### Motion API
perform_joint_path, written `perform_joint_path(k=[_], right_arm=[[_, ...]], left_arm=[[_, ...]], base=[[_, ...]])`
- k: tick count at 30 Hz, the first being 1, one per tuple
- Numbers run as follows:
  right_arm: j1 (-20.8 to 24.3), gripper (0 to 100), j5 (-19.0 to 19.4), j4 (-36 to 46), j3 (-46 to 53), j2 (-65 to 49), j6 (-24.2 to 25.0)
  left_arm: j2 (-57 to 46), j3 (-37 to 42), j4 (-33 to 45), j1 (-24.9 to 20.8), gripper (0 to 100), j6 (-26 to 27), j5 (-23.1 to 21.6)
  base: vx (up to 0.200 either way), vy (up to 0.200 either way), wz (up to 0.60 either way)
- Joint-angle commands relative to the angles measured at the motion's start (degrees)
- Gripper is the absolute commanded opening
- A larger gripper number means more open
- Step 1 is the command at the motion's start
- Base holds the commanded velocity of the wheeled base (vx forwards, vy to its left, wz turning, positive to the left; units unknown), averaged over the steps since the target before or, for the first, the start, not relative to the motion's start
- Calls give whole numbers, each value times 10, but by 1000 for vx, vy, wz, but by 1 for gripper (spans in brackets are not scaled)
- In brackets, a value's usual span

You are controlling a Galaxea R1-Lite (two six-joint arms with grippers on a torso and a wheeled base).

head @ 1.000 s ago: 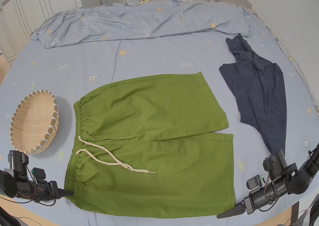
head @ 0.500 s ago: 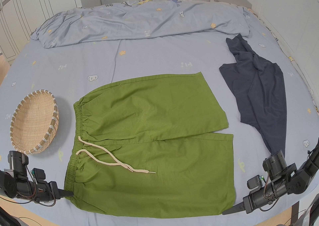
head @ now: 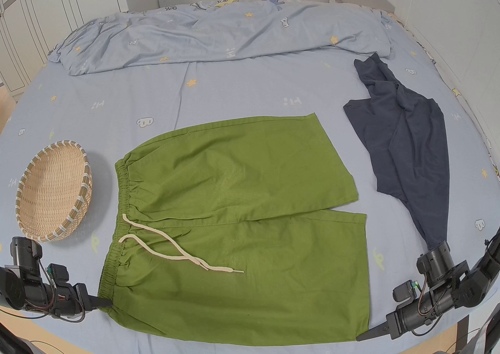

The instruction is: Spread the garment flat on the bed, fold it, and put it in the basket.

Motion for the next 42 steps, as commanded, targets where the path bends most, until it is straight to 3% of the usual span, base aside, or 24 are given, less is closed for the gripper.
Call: perform_joint_path(k=[1, 6, 10, 11, 12, 15, 17, 18, 21, 22, 26, 34, 42], right_arm=[[-8, 0, 0, 1, 4, -12, 0], [-6, 0, -6, 7, -26, -76, 7], [-6, 0, -14, 53, -89, -159, 19], [-6, 0, -14, 53, -89, -159, 19], [-5, 0, -15, 105, -137, -204, 36], [-1, 0, -16, 206, -223, -258, 44], [0, 0, -16, 250, -261, -271, 44], [1, 0, -16, 311, -318, -281, 44], [1, 0, -16, 353, -361, -281, 44], [0, 0, -16, 390, -407, -282, 43], [1, 0, -16, 411, -460, -282, 45], [41, 0, -16, 506, -565, -285, 53], [79, 0, -16, 544, -583, -311, 55]], left_arm=[[0, -2, -1, 11, 0, 0, -1], [-15, -18, 1, -3, 0, -21, -1], [-56, -66, 16, -28, 0, -124, 3], [-56, -66, 16, -28, 0, -124, 3], [-75, -103, 37, -46, 0, -178, 6], [-100, -169, 109, -64, 0, -210, 7], [-103, -201, 149, -69, 0, -211, 9], [-103, -254, 209, -74, 0, -212, 9], [-102, -306, 252, -73, 0, -216, 9], [-95, -367, 292, -73, 0, -224, 9], [-59, -438, 316, -70, 0, -230, 9], [10, -488, 310, -75, 0, -243, 8], [26, -491, 310, -72, 0, -240, 8]], base=[[0, 0, 0], [0, 0, 0], [0, 0, 0], [0, 0, 0], [0, 0, 0], [0, 0, 0], [0, 0, 0], [0, 0, 0], [0, 0, 0], [0, 0, 0], [0, 0, 0], [0, 0, 0], [0, 0, 0]])
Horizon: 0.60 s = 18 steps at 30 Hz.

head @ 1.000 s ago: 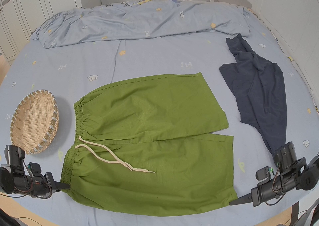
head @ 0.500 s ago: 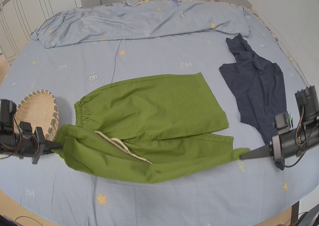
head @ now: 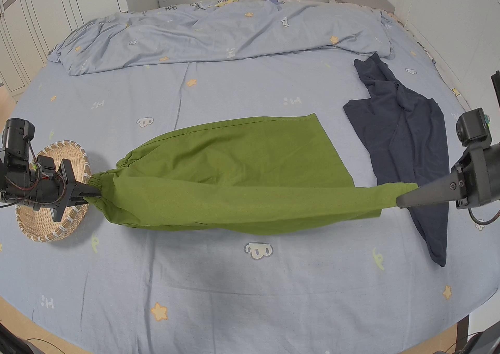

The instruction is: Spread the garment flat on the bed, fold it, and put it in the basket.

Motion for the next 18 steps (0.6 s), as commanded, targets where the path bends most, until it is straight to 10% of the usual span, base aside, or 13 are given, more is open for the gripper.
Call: perform_joint_path(k=[1, 18], right_arm=[[18, 0, 0, 4, -9, -18, 0], [-33, 0, -1, -74, -9, 62, -6]], left_arm=[[22, -5, 1, 1, 0, 0, 0], [20, -15, 1, -2, 0, -1, -1]], base=[[0, 0, 0], [0, 0, 0]])
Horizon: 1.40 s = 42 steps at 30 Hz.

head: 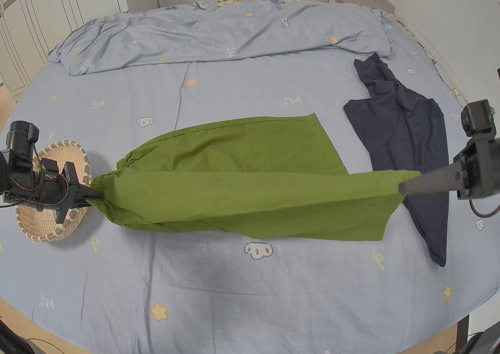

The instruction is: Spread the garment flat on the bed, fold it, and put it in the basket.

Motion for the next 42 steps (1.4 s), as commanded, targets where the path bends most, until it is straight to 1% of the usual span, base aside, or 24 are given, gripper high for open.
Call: perform_joint_path(k=[1, 3, 5, 7, 8, 9, 11, 15, 19, 31, 36, 39, 42], right_arm=[[-35, 0, 1, -46, -17, 82, -1], [-42, 0, 0, -56, -30, 100, -1], [-51, 0, -1, -63, -80, 147, 0], [-60, 0, -3, -58, -113, 175, 0], [-60, 0, -3, -58, -113, 175, 0], [-66, 0, -3, -58, -143, 202, -1], [-74, 0, -3, -59, -169, 225, -1], [-89, 0, -4, -58, -219, 256, -1], [-97, 0, -4, -53, -257, 276, -1], [-122, 0, -5, -62, -291, 278, -1], [-124, 0, -10, -75, -285, 277, -18], [-123, 0, -32, -77, -283, 279, -26], [-124, 0, -36, -79, -283, 280, -34]], left_arm=[[1, -15, 0, -1, 0, -3, -1], [1, -19, 1, -1, 0, -5, -1], [3, -36, 8, 0, 0, -7, 0], [4, -42, 10, 0, 0, -9, 0], [4, -42, 10, 0, 0, -9, 0], [1, -47, 12, -3, 0, -10, 0], [4, -65, 23, -8, 0, -11, 0], [25, -106, 56, -12, 0, -10, 0], [51, -111, 50, -11, 0, -5, 0], [62, -117, 51, -7, 0, -5, 0], [61, -114, 52, -7, 0, -5, 0], [60, -117, 51, -7, 0, -5, -1], [59, -119, 50, -7, 0, -6, -2]], base=[[0, 0, 0], [0, 0, 0], [0, 0, 0], [0, 0, 0], [0, 0, 0], [0, 0, 0], [0, 0, 0], [0, 0, 0], [0, 0, 0], [0, 0, 0], [0, 0, 0], [0, 0, 0], [0, 0, 0]])
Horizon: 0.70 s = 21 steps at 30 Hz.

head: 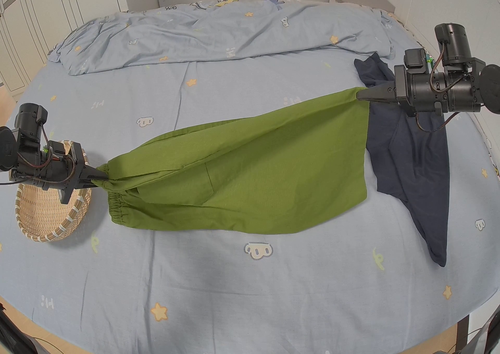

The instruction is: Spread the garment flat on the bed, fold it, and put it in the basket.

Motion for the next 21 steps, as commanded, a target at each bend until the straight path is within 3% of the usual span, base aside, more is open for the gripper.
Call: perform_joint_path(k=[1, 21], right_arm=[[-1, 0, -2, -6, 2, 2, -8], [-8, 0, -58, -134, 47, 49, -16]], left_arm=[[-1, -2, -1, 1, 0, 0, 0], [-1, -4, -8, 15, 0, 1, -5]], base=[[0, 0, 0], [0, 0, 0]])
